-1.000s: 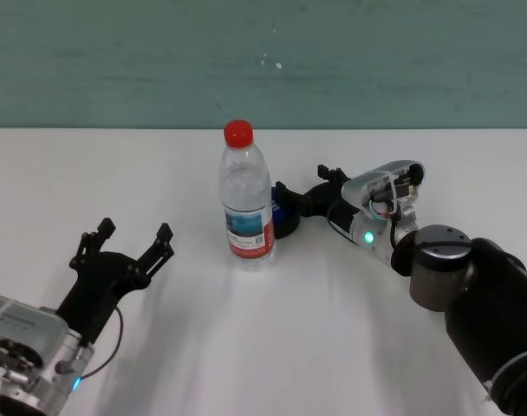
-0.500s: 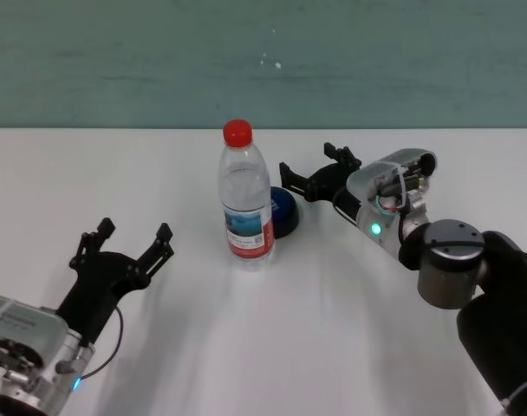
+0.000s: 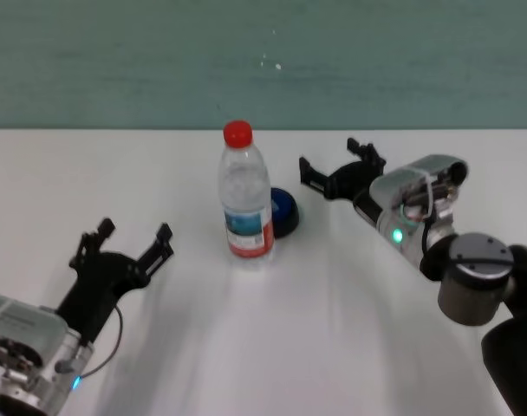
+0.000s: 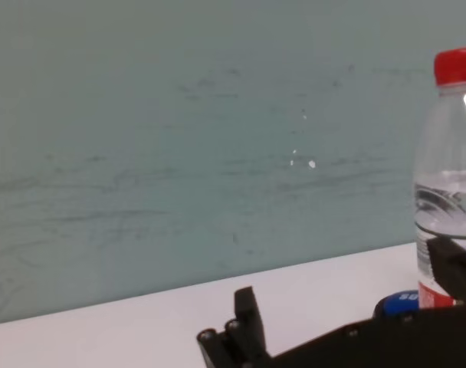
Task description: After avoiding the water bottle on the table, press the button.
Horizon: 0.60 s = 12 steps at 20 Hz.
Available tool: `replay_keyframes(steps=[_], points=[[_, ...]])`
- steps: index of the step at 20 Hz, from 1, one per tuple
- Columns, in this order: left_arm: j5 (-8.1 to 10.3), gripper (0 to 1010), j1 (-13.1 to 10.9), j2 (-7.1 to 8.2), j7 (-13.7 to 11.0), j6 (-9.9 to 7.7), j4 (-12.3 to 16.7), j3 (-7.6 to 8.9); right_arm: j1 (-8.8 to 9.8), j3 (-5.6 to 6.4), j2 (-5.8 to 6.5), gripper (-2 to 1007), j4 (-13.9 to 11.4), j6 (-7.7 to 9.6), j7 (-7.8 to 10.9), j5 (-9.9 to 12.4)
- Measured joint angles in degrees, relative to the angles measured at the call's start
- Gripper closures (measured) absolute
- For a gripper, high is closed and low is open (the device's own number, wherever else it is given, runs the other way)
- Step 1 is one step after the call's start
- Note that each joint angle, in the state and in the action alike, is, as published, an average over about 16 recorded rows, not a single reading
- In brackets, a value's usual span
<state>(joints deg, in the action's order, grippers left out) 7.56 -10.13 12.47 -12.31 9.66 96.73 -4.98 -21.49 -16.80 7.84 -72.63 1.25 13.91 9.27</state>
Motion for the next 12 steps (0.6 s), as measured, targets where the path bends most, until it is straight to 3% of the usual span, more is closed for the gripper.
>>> replay_keyframes(steps=[7,12], points=[[0.0,0,0.0,0.0,0.0,0.0,0.0,0.0,6.85,1.41,0.96,1,-9.95,0.98,-3.08,-1.47],[0.0,0,0.0,0.0,0.0,0.0,0.0,0.0,11.36,2.0,0.93,1,-15.75,1.27,-5.11,-3.32]])
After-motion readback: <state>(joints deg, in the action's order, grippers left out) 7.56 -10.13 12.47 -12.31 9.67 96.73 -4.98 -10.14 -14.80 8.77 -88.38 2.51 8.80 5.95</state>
